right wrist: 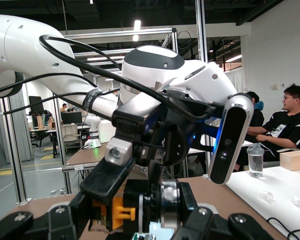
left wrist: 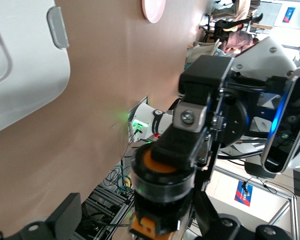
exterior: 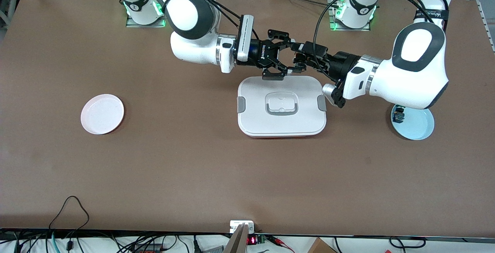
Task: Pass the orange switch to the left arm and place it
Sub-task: 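Close the left gripper on the orange switch above the white box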
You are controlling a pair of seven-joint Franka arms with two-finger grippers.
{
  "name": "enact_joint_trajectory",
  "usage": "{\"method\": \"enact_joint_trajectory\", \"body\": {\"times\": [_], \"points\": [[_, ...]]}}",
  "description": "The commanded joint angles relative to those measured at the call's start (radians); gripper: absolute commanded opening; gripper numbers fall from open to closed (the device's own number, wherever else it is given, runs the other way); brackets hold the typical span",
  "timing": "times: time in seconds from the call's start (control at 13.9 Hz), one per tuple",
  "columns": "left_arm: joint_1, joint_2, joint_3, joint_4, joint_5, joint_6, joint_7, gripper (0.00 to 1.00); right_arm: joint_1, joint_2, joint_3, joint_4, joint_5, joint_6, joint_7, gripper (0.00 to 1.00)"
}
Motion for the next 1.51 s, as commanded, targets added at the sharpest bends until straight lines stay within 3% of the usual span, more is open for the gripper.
{"method": "enact_joint_trajectory", "body": {"times": [0.0,0.29,0.36,0.43,0.5,0.58,0.79,0.94,1.44], "points": [[0.035,0.003,0.003,0.007,-0.063,0.004,0.029,1.0,0.008,0.002,0.0,0.019,0.033,0.021,-0.035,0.01],[0.047,0.017,-0.012,0.005,-0.146,-0.004,0.058,1.0,0.01,0.002,0.0,0.019,0.033,0.021,-0.035,0.01],[0.055,0.02,-0.017,-0.015,-0.187,-0.004,0.084,0.94,0.01,0.002,0.0,0.019,0.033,0.021,-0.035,0.01],[0.061,0.018,-0.018,-0.032,-0.21,-0.006,0.114,0.74,0.01,0.002,0.0,0.019,0.033,0.021,-0.035,0.01],[0.061,0.018,-0.017,-0.033,-0.211,-0.007,0.128,0.66,0.01,0.002,0.0,0.019,0.033,0.021,-0.035,0.01],[0.061,0.02,-0.017,-0.033,-0.211,-0.007,0.132,0.63,0.01,0.002,0.0,0.019,0.033,0.021,-0.035,0.01],[0.061,0.018,-0.017,-0.033,-0.207,-0.007,0.142,0.31,0.01,0.003,0.0,0.019,0.033,0.021,-0.035,0.01],[0.059,0.015,-0.017,-0.032,-0.207,-0.007,0.142,0.17,0.01,0.002,0.0,0.019,0.033,0.021,-0.035,0.01],[0.059,0.015,-0.018,-0.029,-0.207,-0.007,0.142,0.15,0.01,0.002,0.0,0.019,0.03,0.021,-0.035,0.01]]}}
